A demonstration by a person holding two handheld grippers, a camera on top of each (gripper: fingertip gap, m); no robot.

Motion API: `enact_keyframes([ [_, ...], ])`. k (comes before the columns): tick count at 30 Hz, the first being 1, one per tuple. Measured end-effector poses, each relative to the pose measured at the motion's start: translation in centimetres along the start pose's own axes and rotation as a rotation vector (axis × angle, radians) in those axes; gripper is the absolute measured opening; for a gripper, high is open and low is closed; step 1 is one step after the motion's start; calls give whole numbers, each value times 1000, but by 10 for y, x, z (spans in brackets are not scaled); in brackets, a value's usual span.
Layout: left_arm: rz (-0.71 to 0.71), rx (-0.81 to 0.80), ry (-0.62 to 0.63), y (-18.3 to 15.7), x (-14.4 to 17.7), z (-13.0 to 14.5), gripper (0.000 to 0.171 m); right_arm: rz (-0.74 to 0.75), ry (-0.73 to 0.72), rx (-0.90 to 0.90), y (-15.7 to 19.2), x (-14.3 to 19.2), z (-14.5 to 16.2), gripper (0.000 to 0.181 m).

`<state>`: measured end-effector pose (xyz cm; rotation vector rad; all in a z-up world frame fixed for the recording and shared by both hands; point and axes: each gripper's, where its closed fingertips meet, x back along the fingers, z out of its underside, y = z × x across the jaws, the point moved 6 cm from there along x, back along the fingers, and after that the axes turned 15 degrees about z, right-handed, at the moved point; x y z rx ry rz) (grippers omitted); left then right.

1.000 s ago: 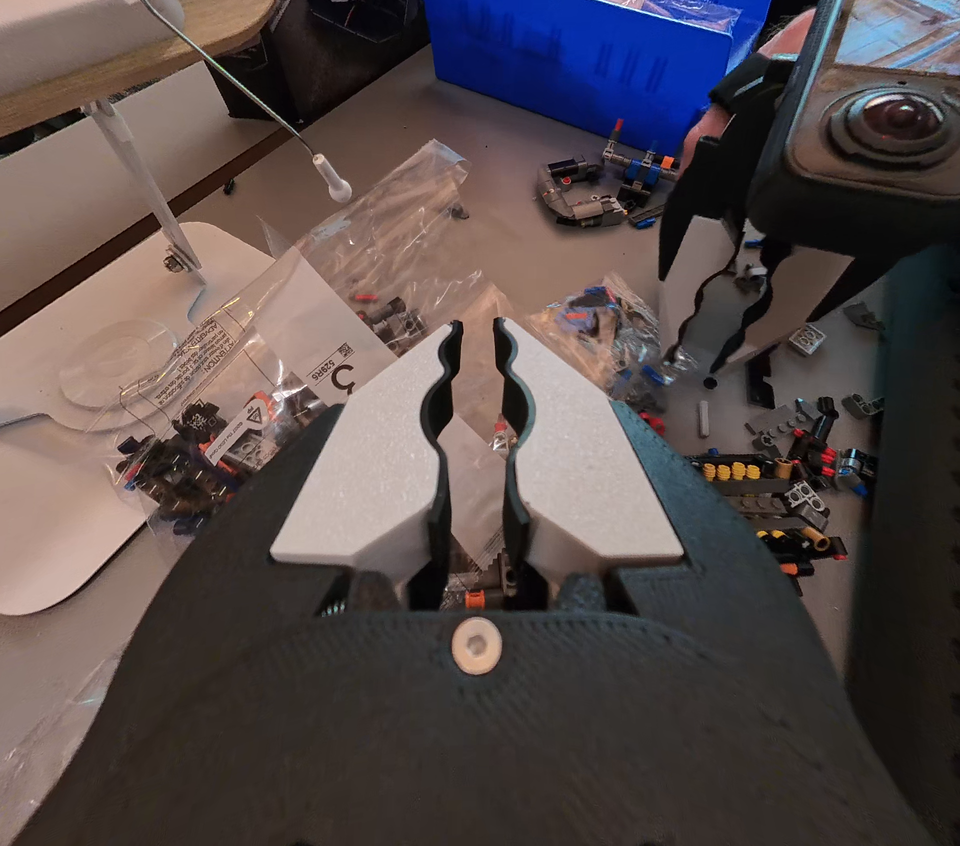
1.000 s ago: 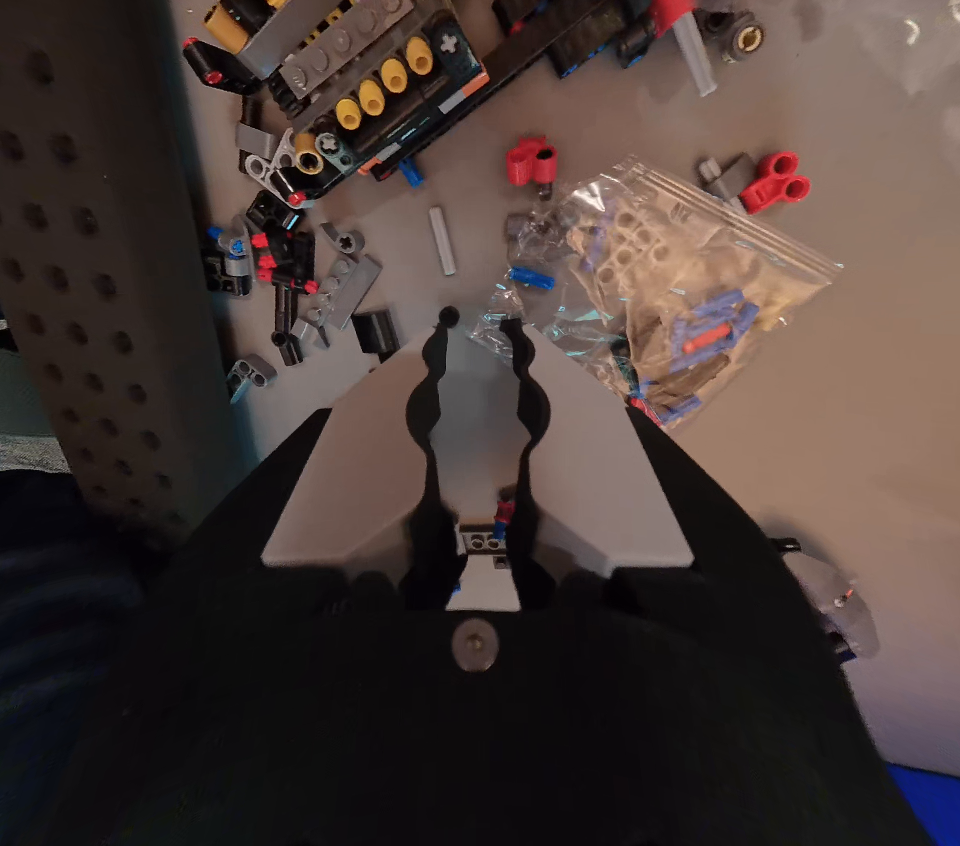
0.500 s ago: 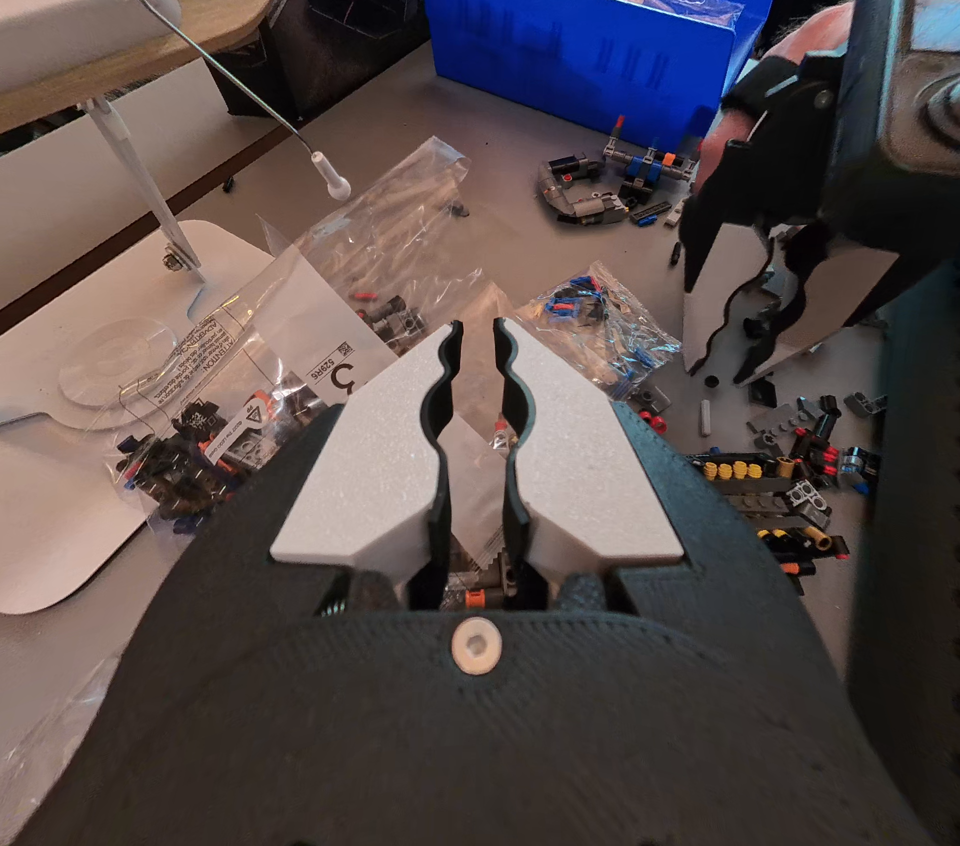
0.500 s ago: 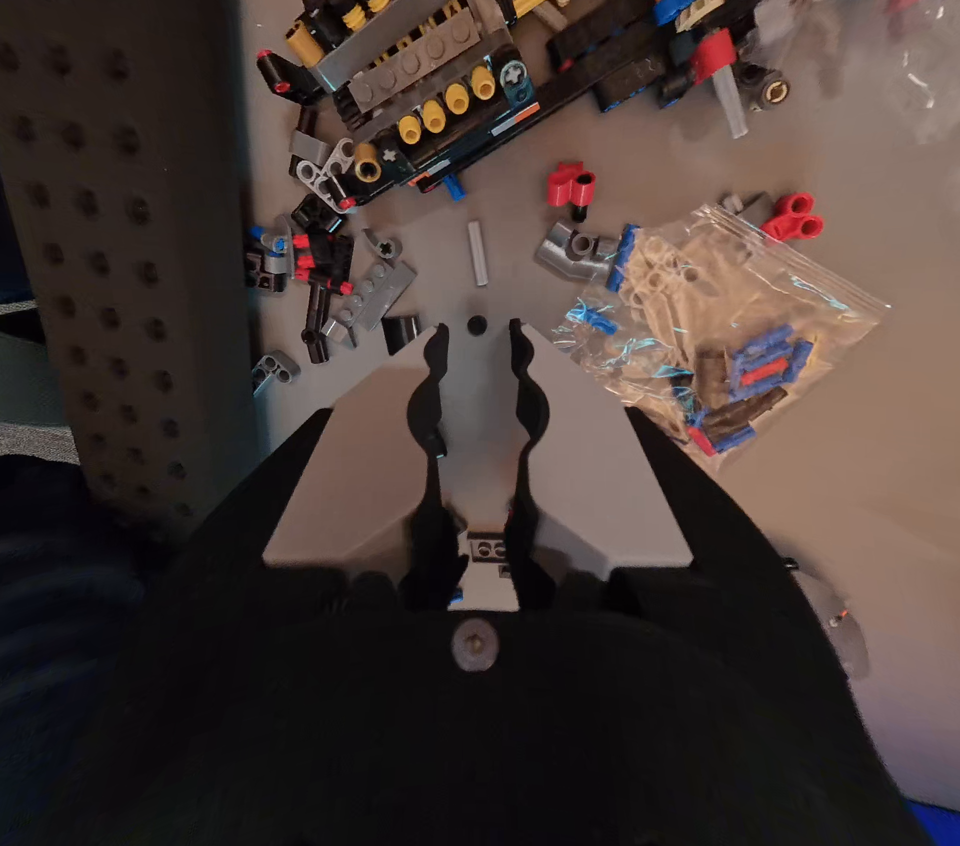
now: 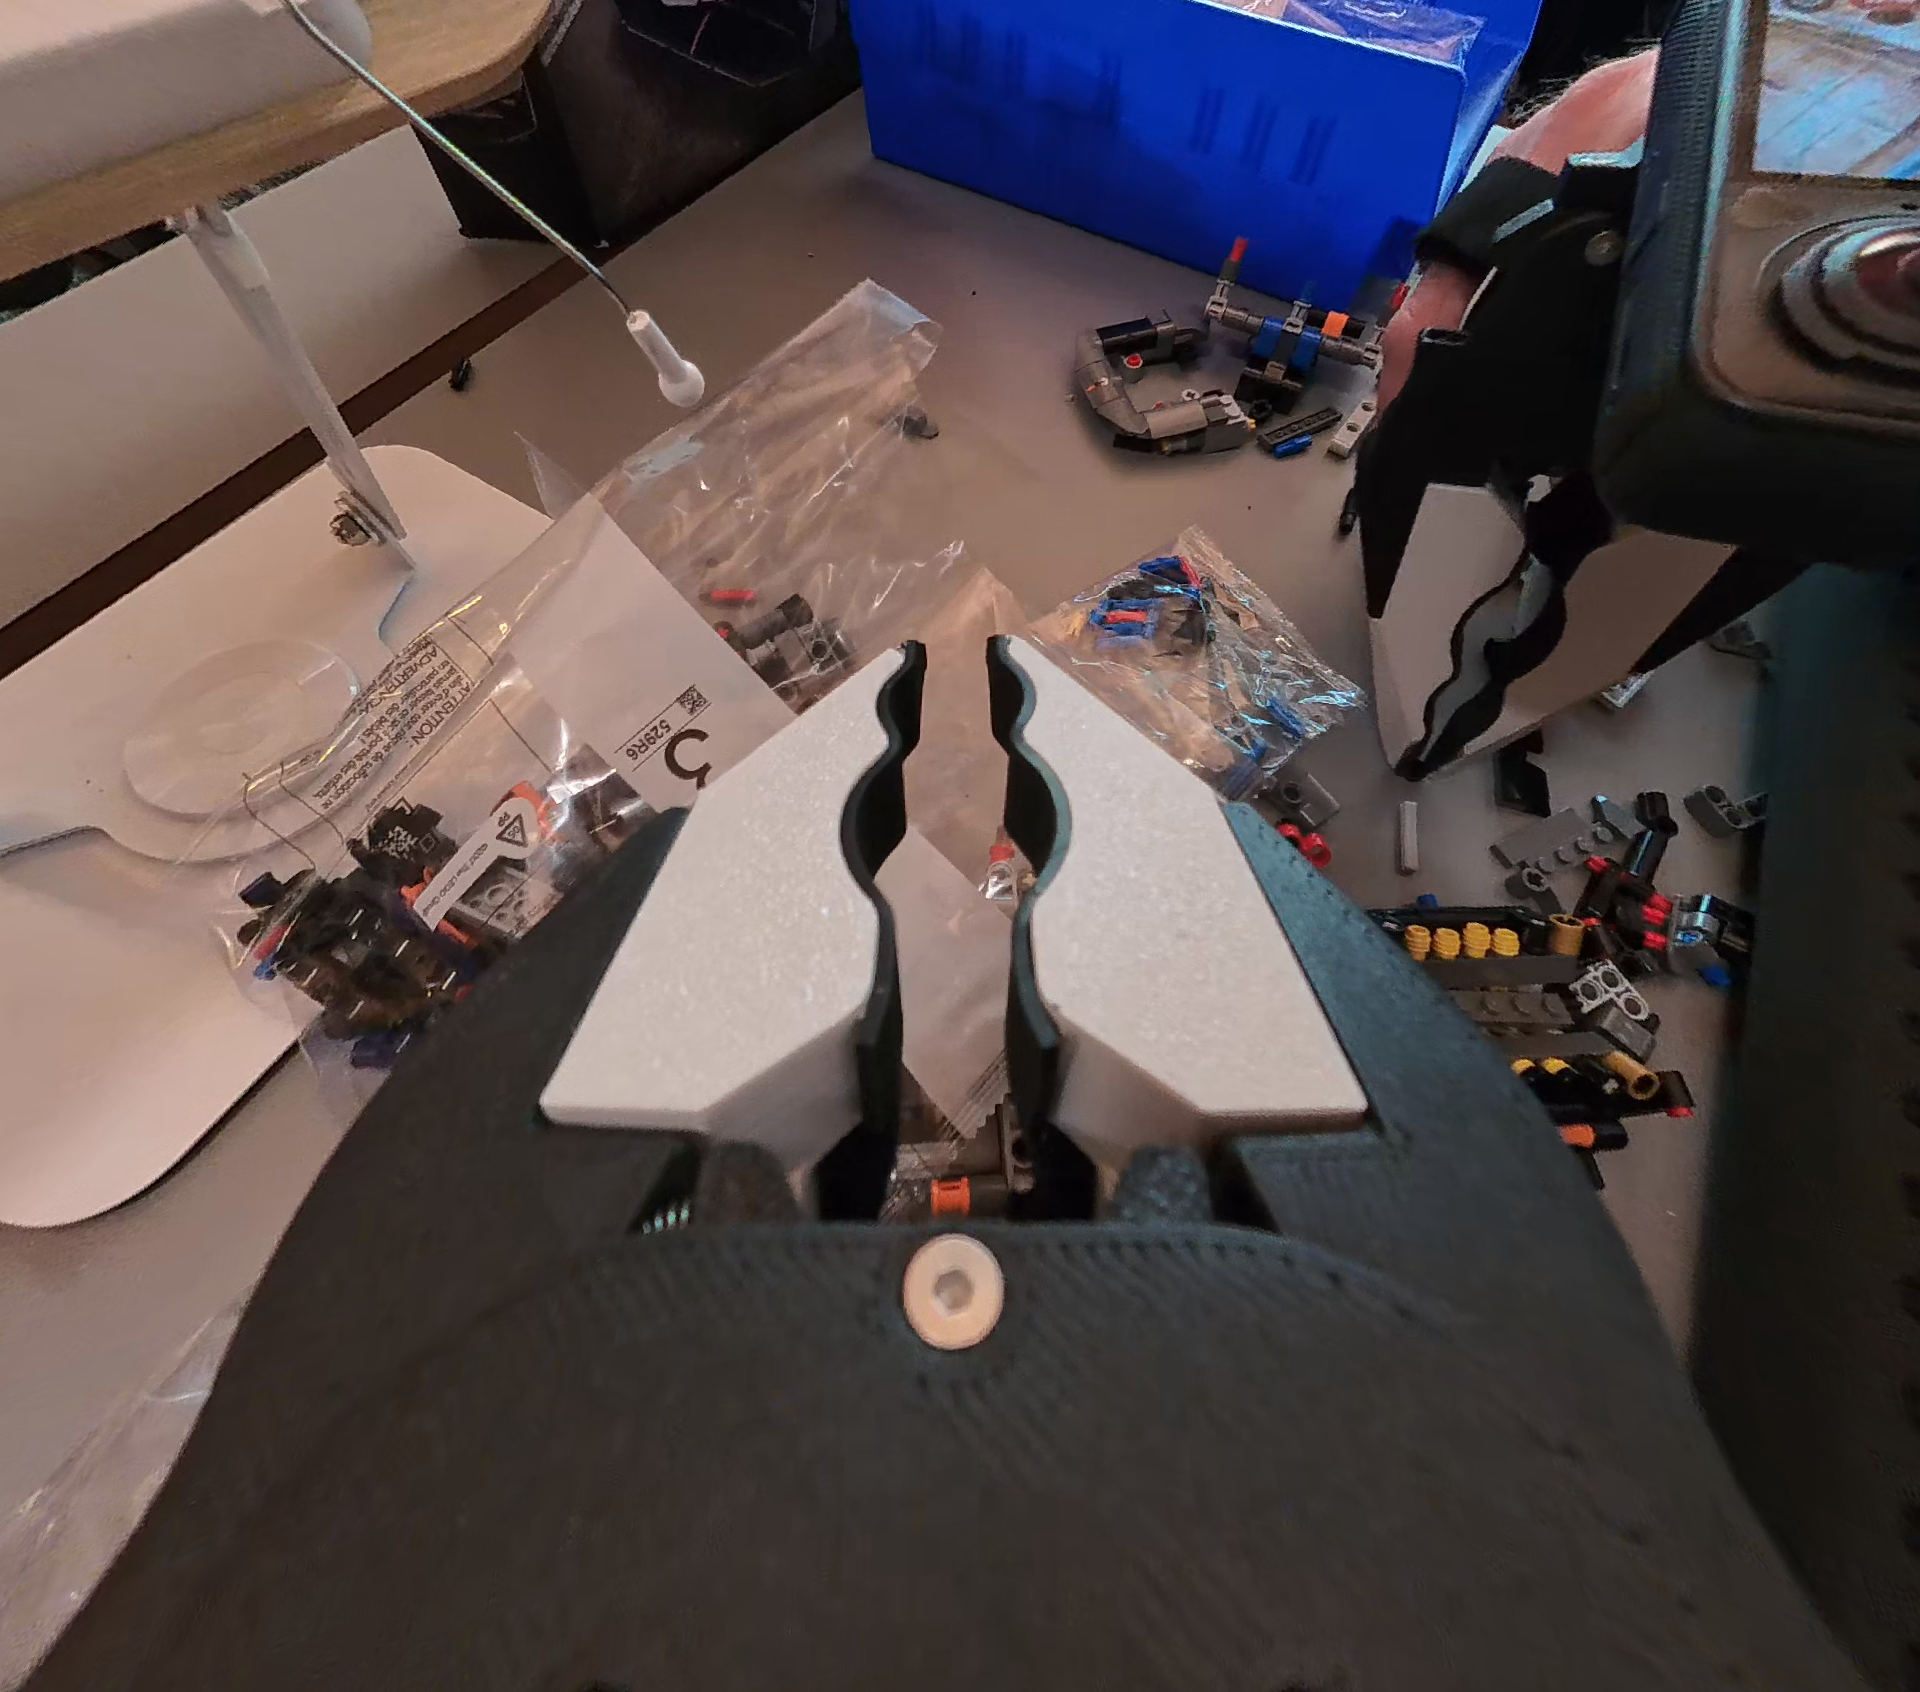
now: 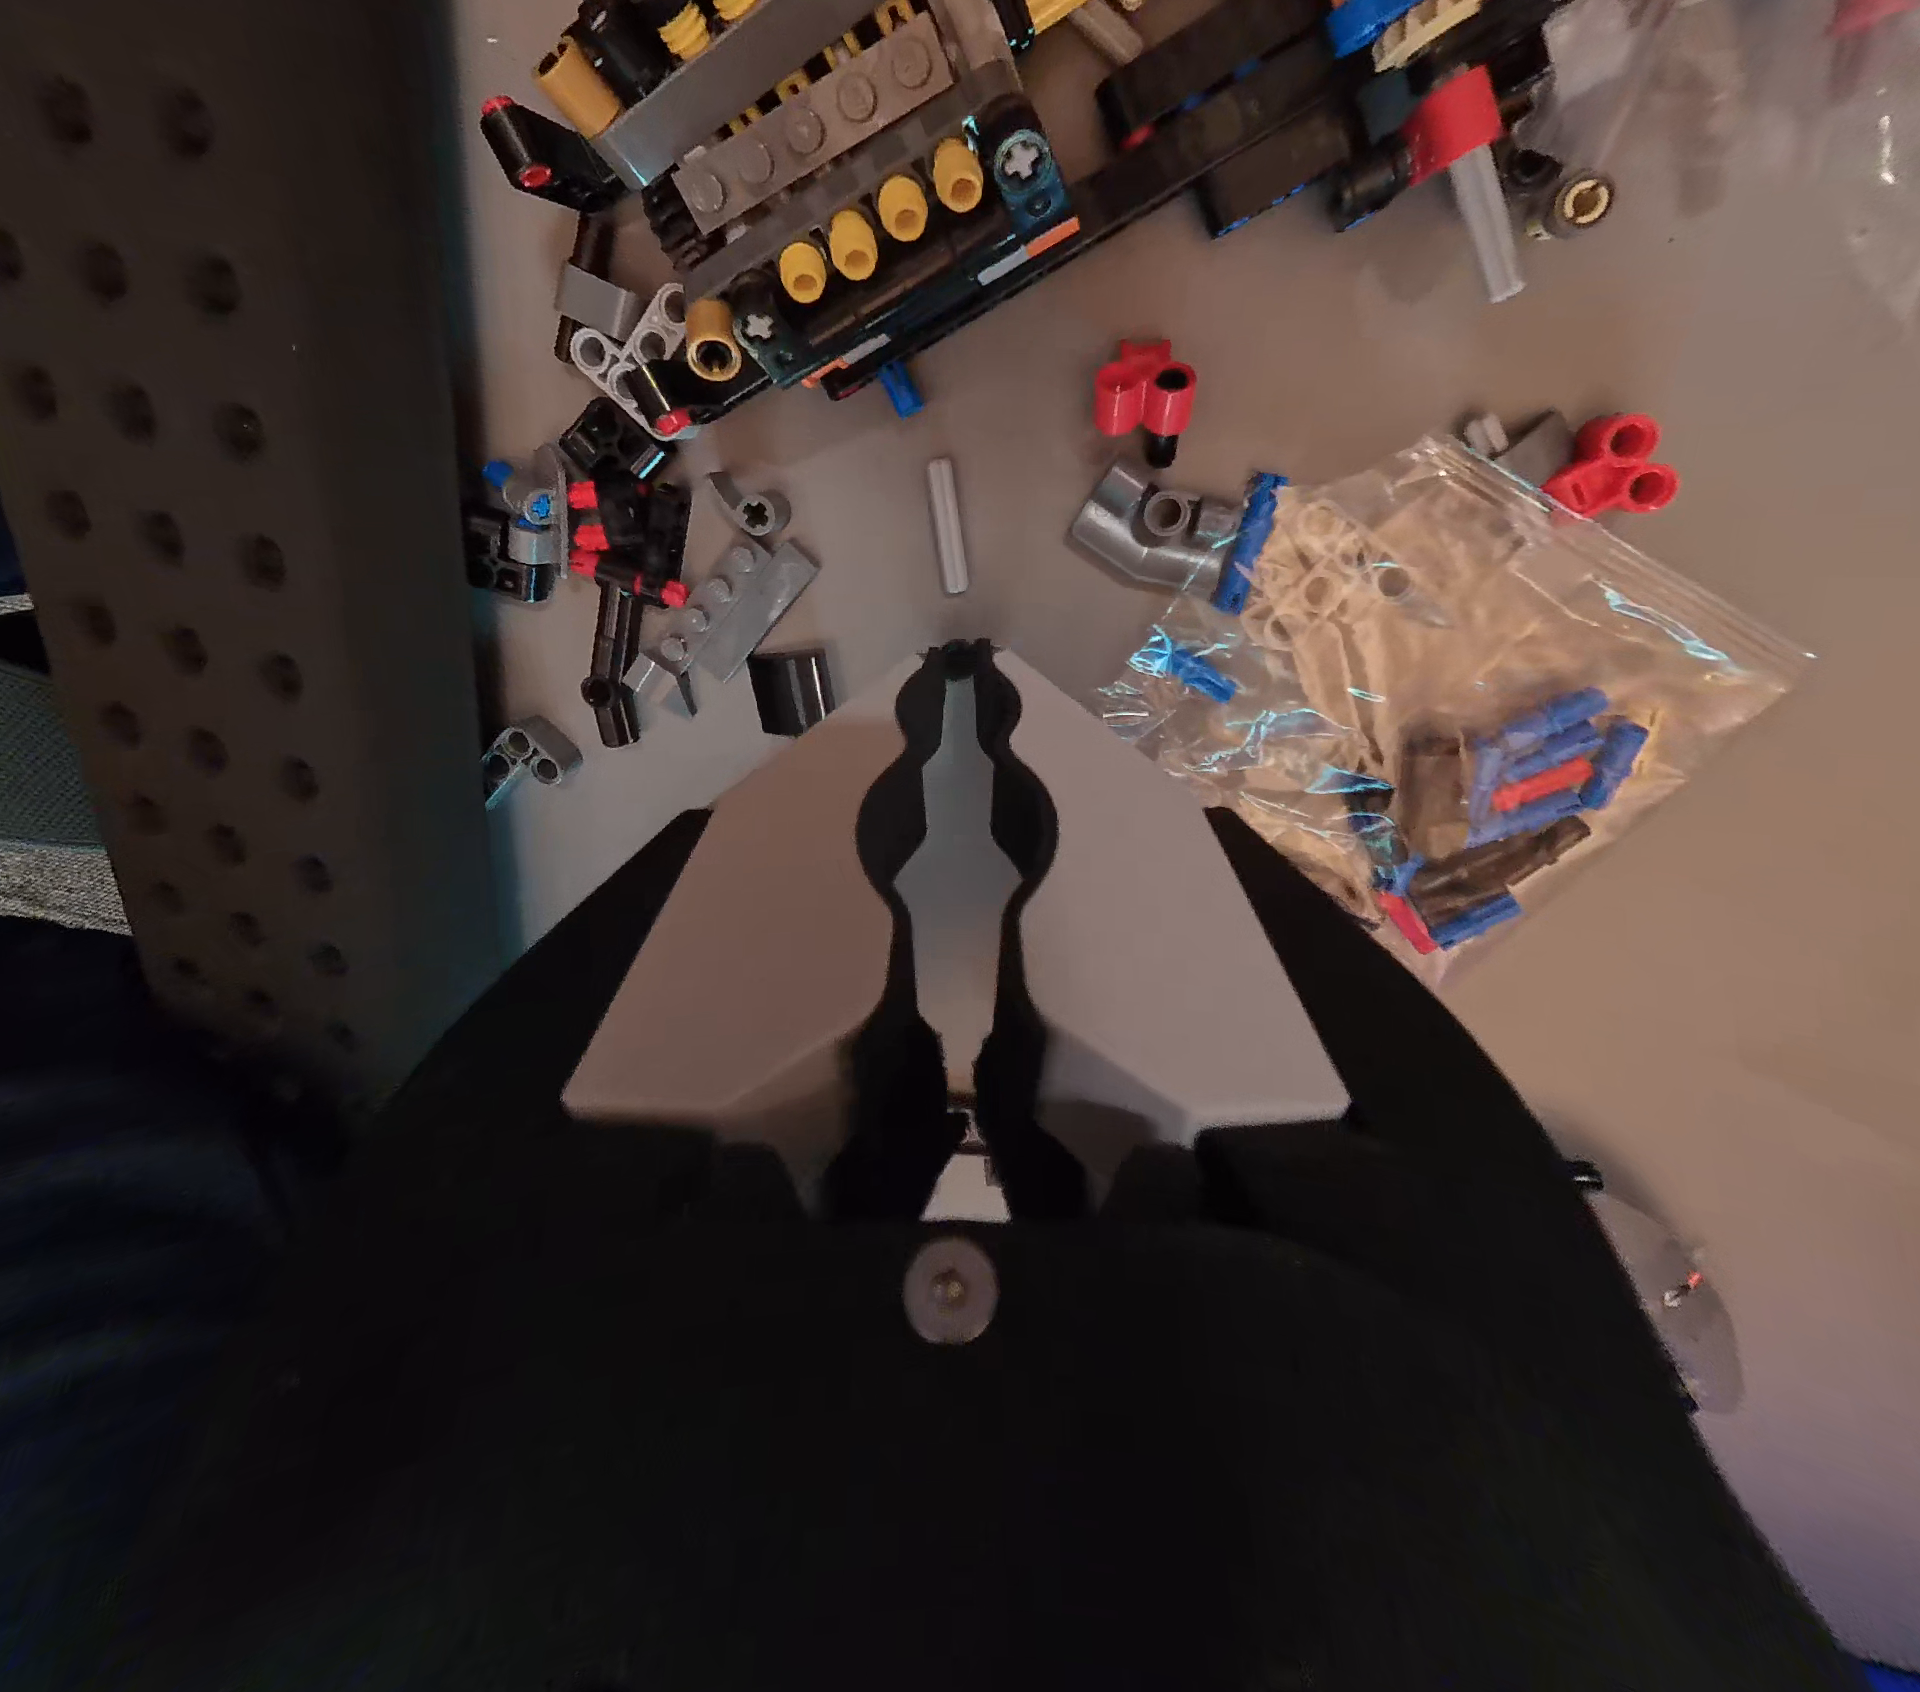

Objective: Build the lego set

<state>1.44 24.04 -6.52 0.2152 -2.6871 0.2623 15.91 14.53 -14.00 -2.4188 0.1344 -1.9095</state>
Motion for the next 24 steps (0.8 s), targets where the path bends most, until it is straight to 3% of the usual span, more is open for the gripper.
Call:
enact_keyframes([
  [13, -1, -2, -5, -1, 1, -1, 10, 38, -95, -62, -12, 16, 6, 0],
  [17, 0, -2, -4, -1, 1, -1, 10, 40, -106, -72, -11, 18, 10, 9],
  [24, -1, -3, -2, -1, 2, -1, 10, 30, -30, -31, -2, 4, 11, 14],
])
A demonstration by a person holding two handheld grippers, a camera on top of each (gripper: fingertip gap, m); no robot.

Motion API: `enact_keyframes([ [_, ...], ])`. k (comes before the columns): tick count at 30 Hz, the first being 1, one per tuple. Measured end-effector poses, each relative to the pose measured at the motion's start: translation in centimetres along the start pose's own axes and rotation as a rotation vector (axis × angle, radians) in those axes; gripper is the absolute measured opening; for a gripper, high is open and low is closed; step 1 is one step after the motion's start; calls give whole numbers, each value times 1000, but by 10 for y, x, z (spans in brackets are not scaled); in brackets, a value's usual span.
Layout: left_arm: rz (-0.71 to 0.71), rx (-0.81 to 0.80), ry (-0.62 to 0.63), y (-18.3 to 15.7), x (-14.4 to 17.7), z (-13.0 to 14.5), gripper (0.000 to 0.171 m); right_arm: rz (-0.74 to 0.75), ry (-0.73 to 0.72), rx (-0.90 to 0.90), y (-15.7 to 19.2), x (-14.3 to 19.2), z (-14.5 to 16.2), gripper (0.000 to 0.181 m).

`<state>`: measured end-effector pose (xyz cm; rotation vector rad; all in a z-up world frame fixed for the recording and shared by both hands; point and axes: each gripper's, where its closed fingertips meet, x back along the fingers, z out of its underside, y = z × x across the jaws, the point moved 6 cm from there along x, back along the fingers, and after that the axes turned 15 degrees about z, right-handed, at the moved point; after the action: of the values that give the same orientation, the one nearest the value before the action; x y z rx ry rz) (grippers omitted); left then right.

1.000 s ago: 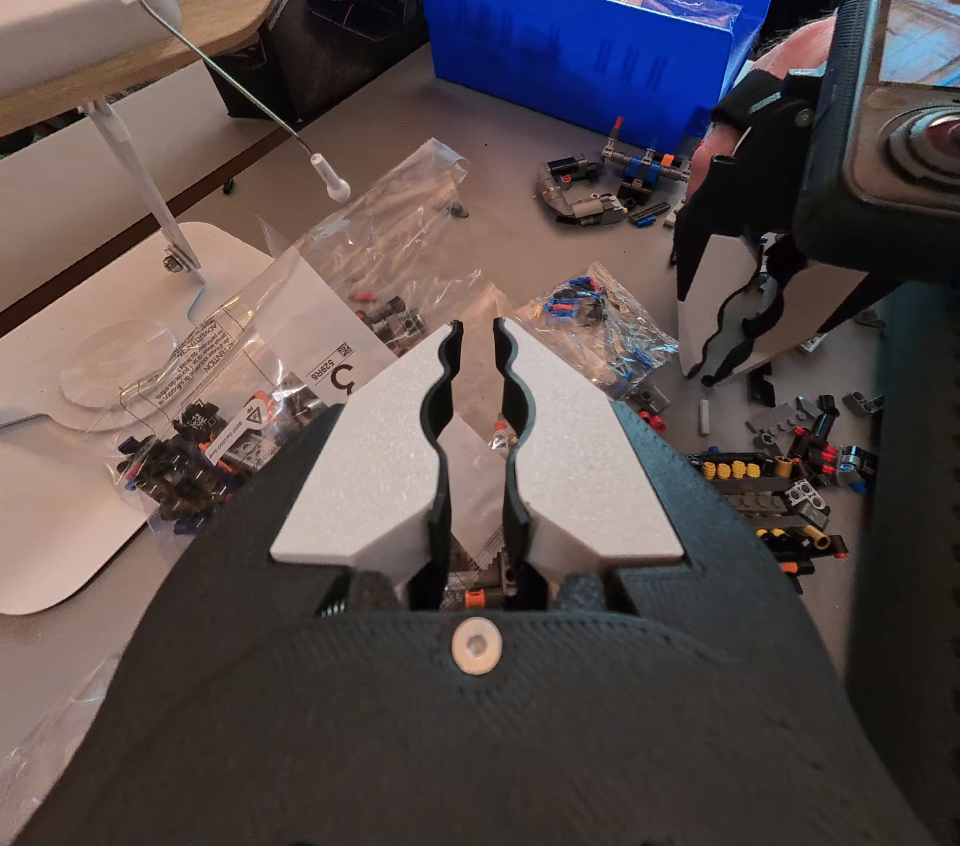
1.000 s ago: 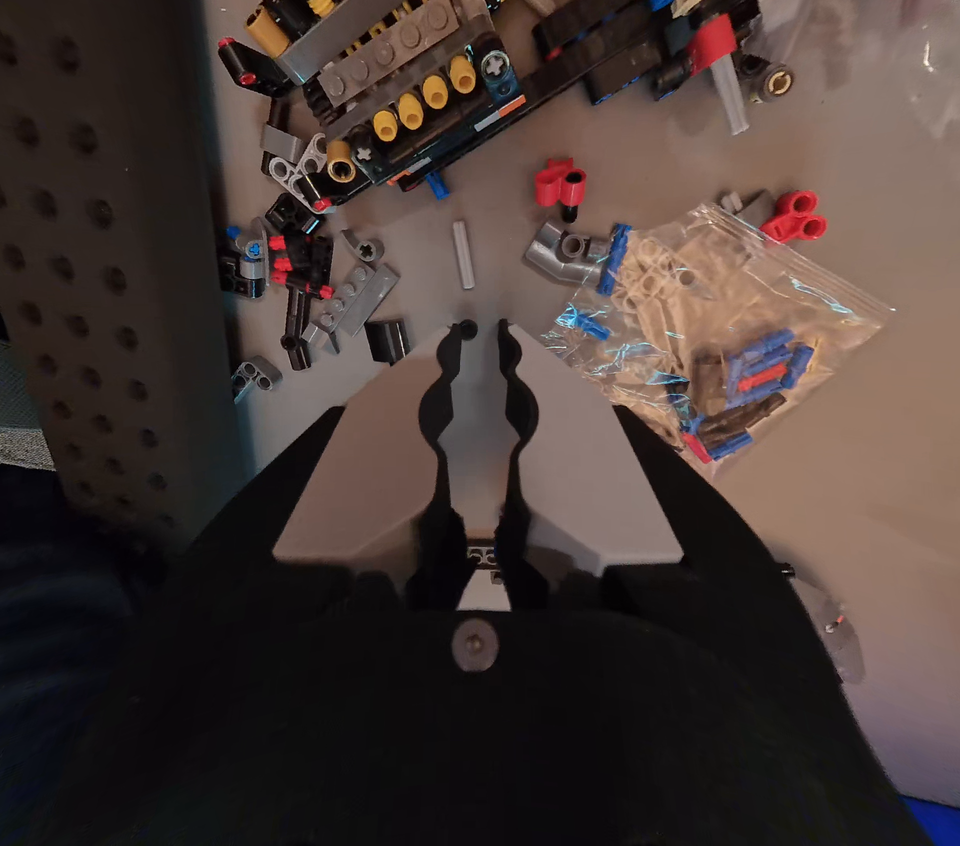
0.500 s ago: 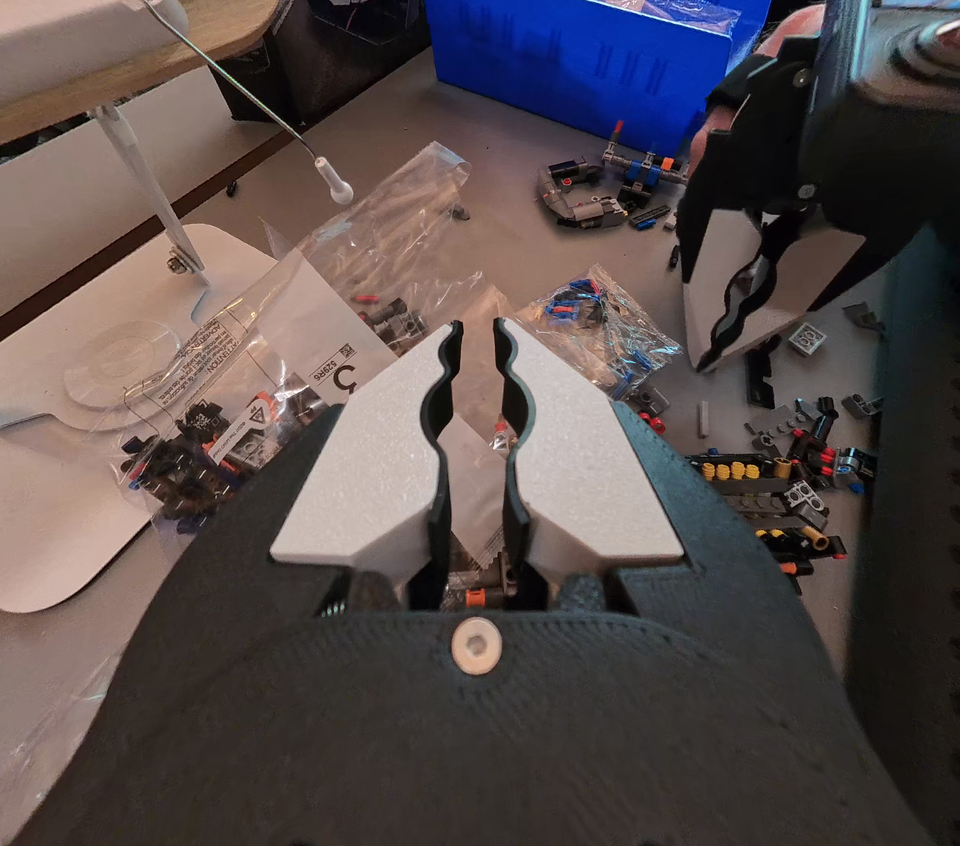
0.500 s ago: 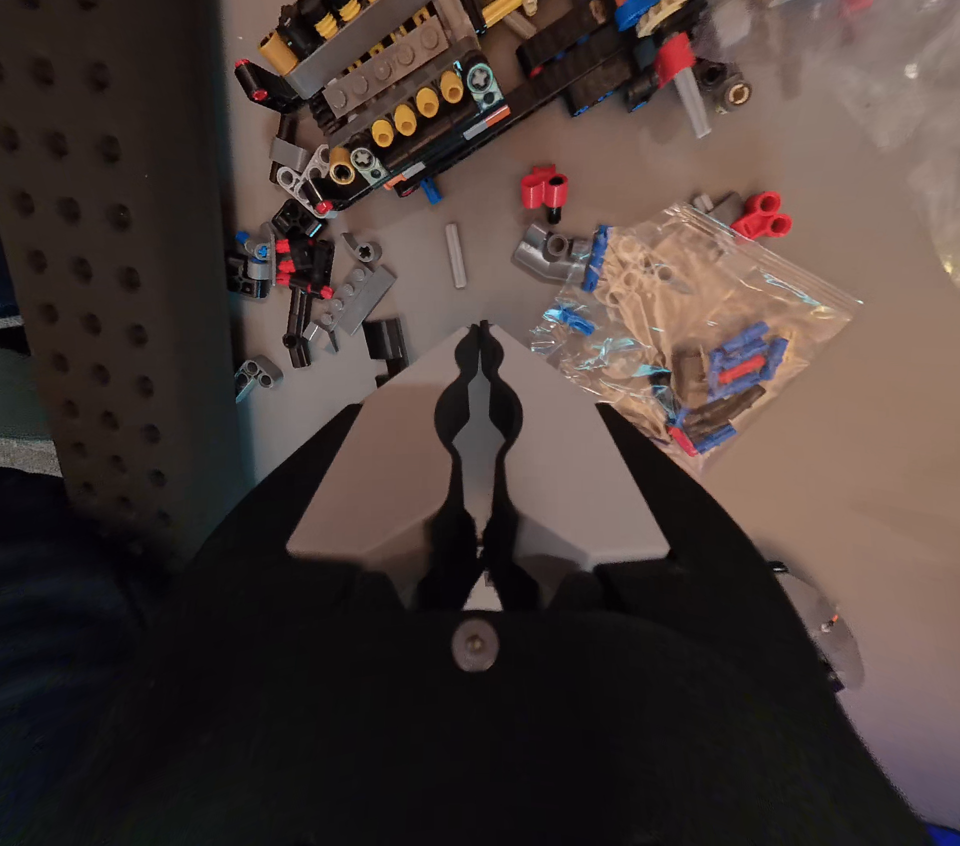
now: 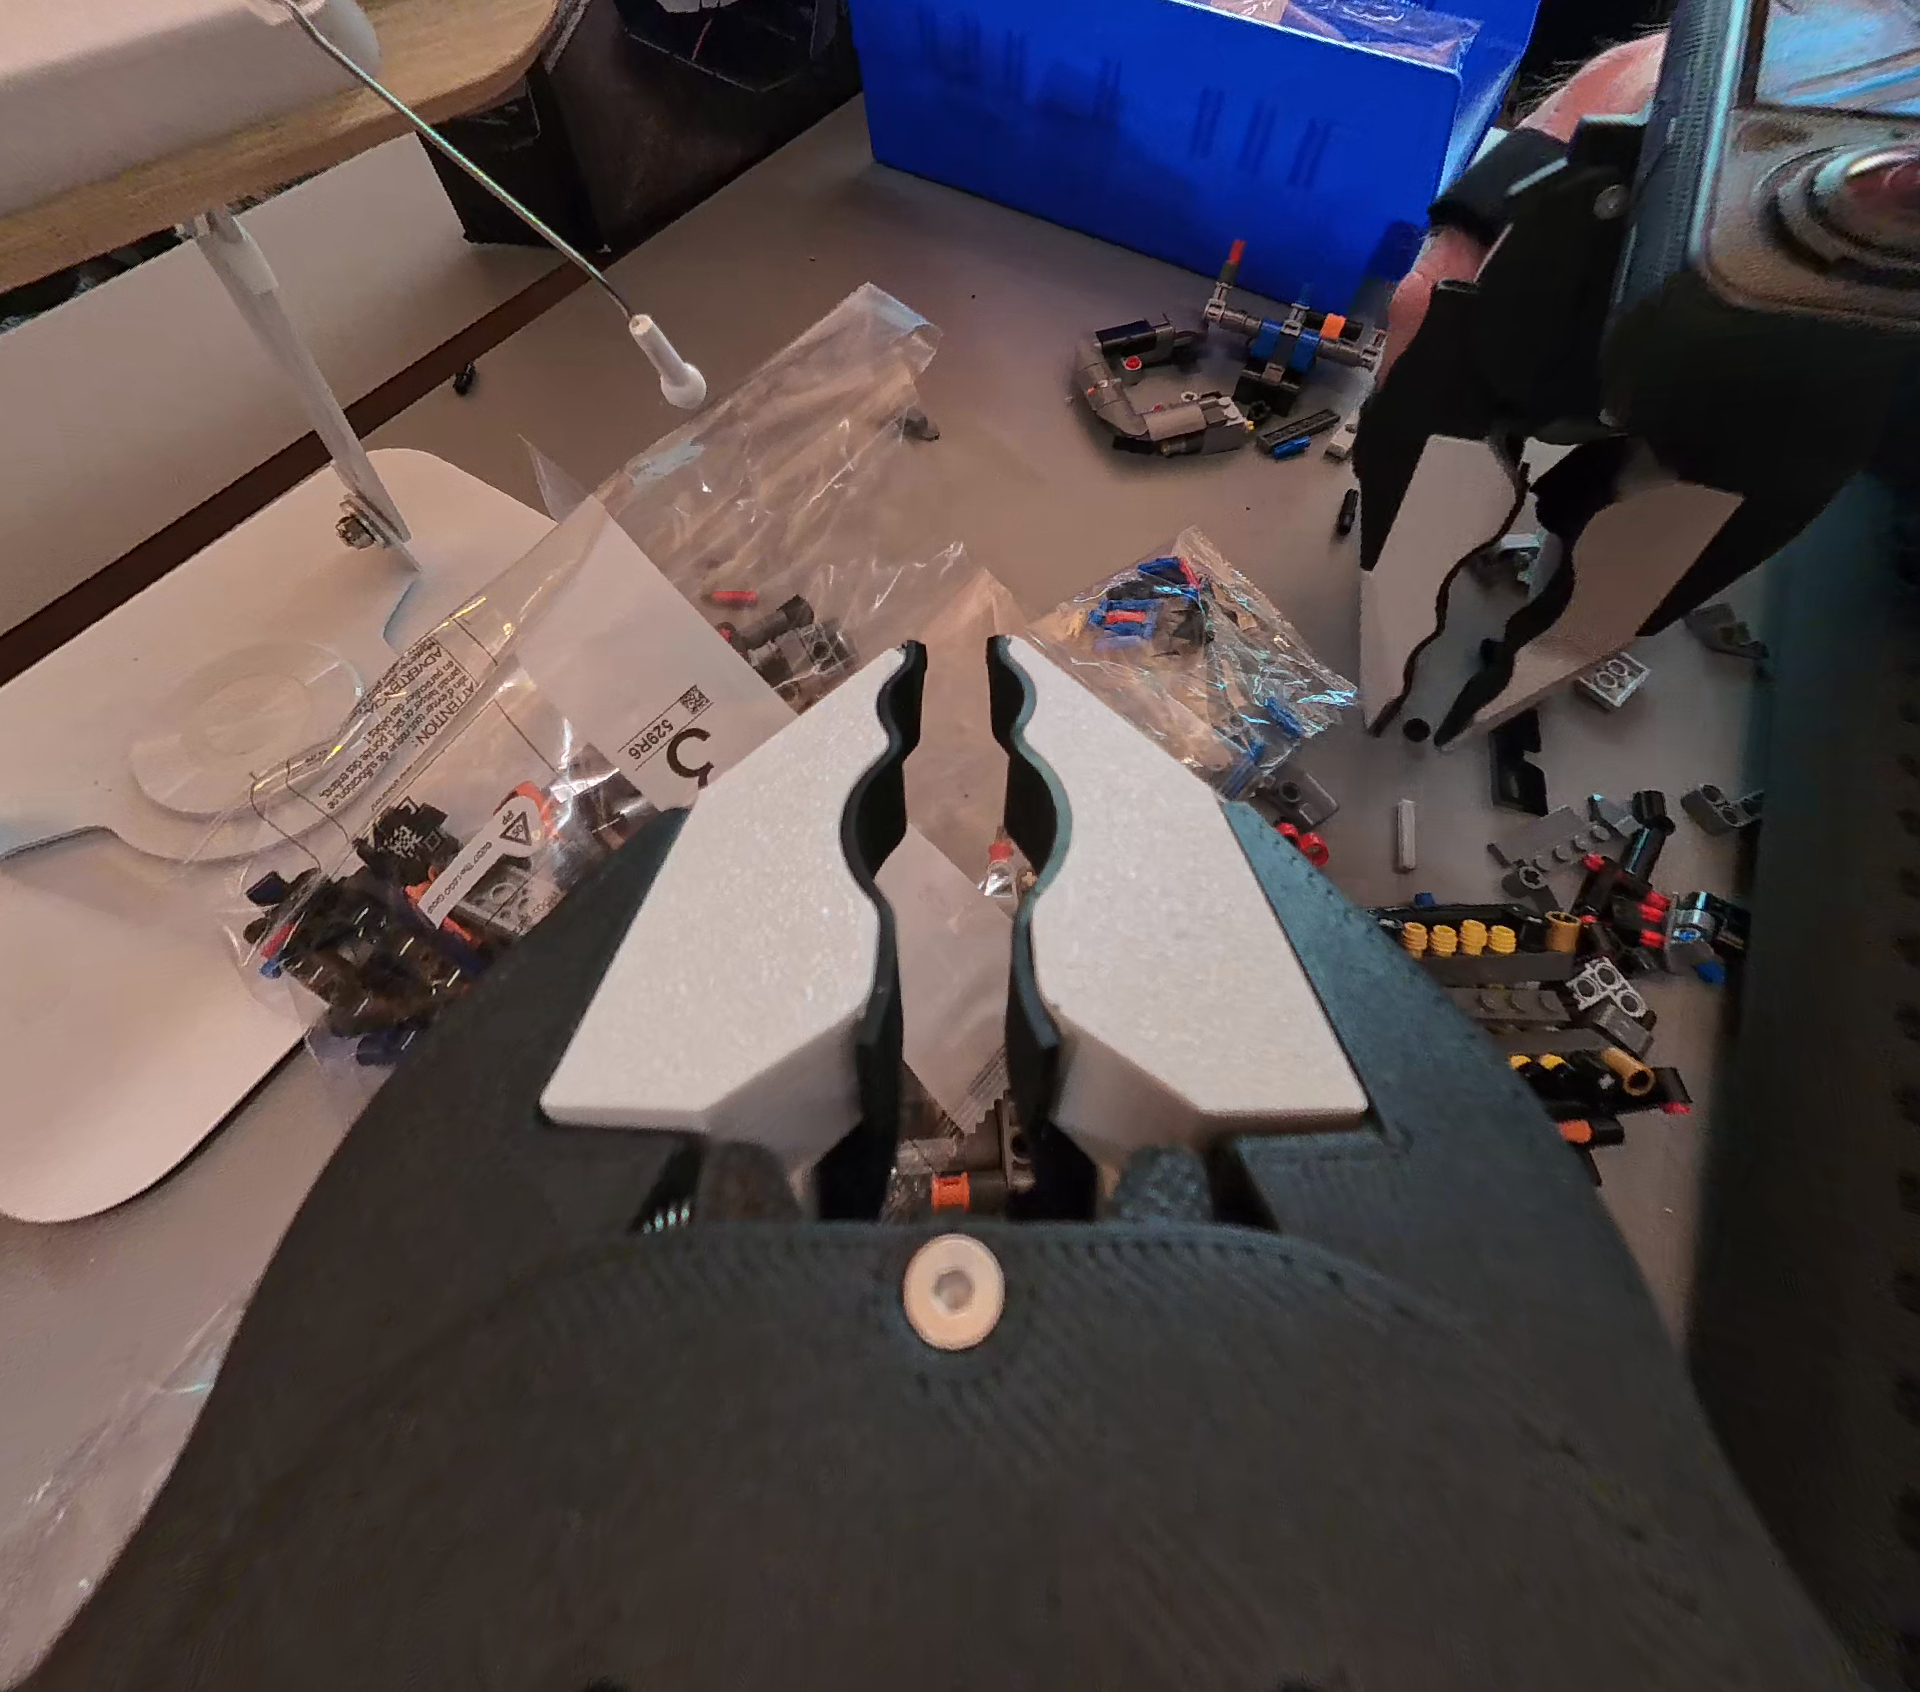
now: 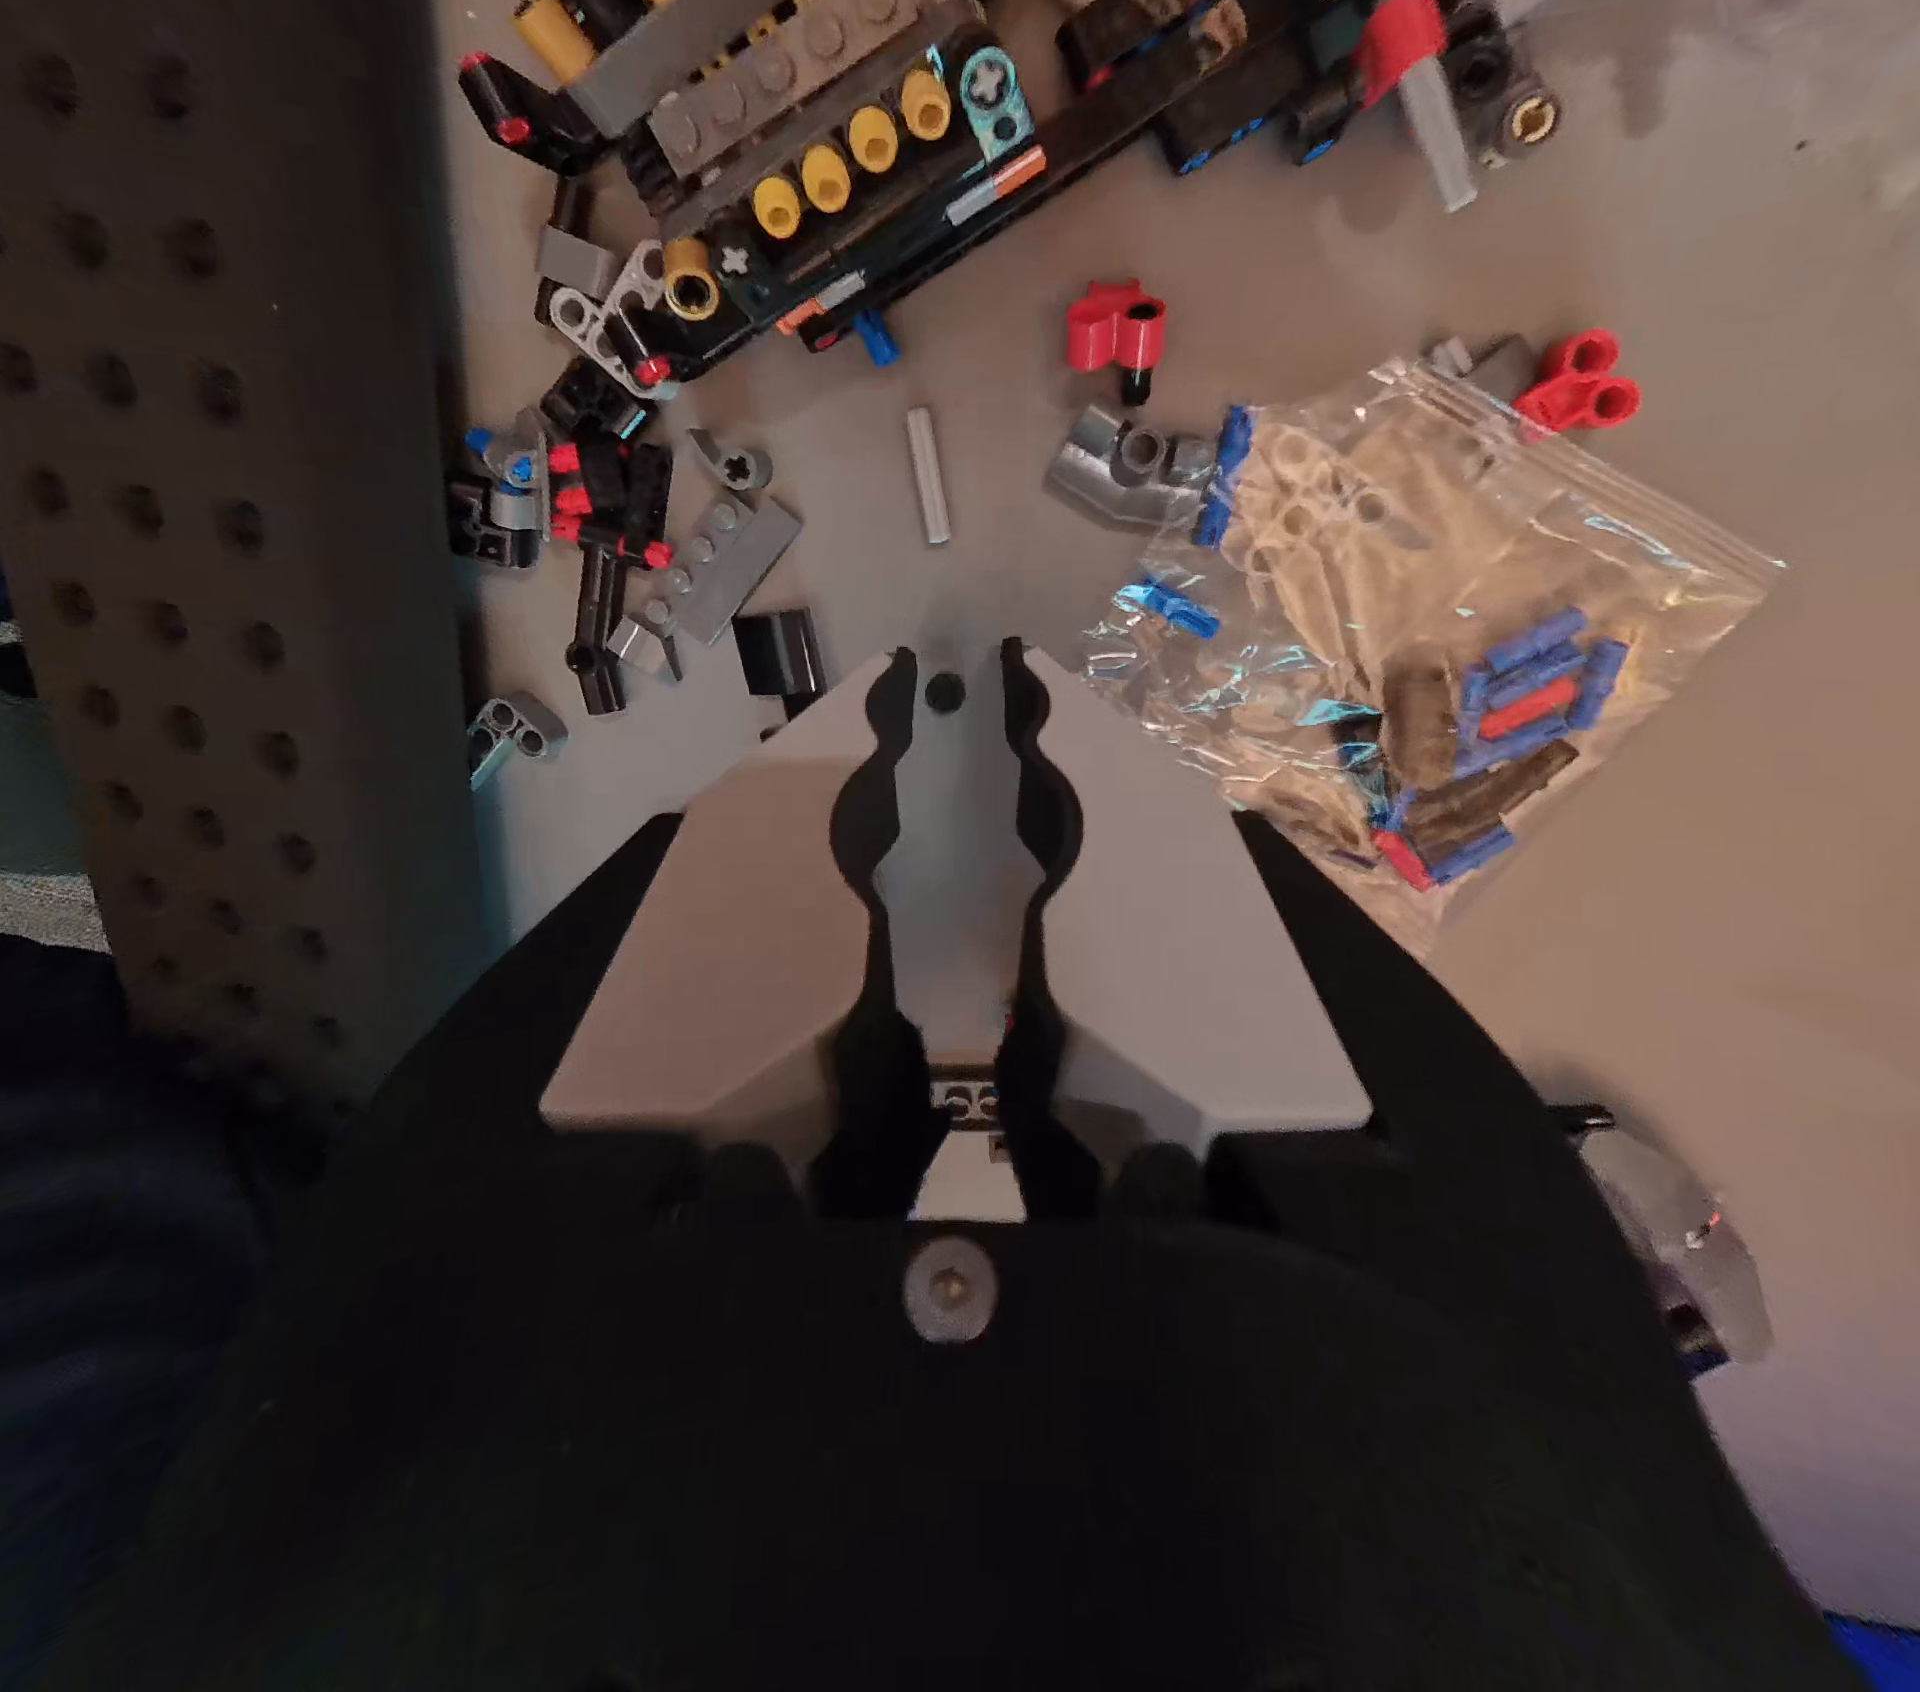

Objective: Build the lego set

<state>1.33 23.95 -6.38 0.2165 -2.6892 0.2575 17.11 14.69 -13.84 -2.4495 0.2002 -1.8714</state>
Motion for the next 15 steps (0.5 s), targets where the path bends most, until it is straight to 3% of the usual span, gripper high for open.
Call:
enact_keyframes([
  [15, -4, -3, 4, 0, 0, 0, 10, 40, -5, 8, 3, 0, 7, 9],
])
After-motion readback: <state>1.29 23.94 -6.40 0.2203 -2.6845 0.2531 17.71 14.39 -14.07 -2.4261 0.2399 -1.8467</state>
